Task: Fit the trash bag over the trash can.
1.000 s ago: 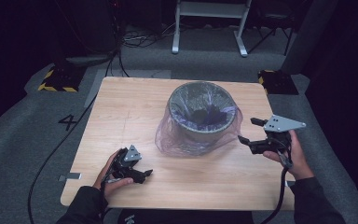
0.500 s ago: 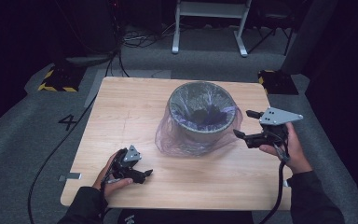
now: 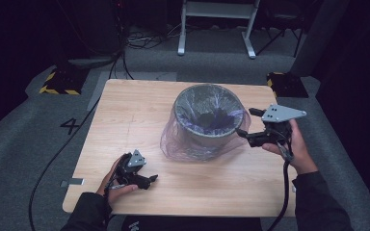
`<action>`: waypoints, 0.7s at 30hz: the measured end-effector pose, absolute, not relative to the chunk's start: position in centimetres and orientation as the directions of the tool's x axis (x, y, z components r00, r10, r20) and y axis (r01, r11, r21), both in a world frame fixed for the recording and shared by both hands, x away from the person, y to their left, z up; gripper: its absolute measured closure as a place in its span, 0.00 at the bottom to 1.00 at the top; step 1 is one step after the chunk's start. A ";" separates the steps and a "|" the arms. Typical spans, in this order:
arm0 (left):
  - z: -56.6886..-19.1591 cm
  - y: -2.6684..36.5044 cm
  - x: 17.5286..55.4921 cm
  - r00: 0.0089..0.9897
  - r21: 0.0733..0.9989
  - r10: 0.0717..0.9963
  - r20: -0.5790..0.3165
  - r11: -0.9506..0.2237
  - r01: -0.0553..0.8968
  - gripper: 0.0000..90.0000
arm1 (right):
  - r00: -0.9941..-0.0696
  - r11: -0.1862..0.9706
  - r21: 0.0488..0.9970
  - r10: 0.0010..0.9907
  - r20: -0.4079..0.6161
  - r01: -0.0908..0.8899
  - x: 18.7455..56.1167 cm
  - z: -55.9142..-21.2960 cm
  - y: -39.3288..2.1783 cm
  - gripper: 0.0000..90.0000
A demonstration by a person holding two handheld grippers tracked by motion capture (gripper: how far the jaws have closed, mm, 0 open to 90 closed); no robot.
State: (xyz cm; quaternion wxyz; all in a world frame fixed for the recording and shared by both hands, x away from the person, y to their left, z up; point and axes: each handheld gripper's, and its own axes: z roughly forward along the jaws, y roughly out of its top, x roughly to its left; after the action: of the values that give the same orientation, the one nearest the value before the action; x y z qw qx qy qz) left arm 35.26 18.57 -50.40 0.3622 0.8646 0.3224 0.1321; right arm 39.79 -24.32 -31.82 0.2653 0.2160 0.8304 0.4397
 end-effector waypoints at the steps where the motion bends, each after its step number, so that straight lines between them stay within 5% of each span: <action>1: -50.4 18.6 35.3 0.757 0.711 0.653 -0.005 -0.530 0.461 0.15 | -0.762 0.523 0.843 0.595 -0.255 0.126 39.9 -31.8 -24.2 0.21; 21: -50.4 18.6 35.3 0.757 0.711 0.653 -0.005 -0.530 0.462 0.15 | -0.775 0.553 0.820 0.580 -0.250 0.150 44.3 -30.2 -20.5 0.21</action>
State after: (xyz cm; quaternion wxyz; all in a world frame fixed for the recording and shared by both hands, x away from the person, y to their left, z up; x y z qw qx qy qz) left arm 35.26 18.57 -50.40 0.3620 0.8646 0.3223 0.1323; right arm 44.26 -20.48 -30.17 0.2559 0.2164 0.8432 0.4204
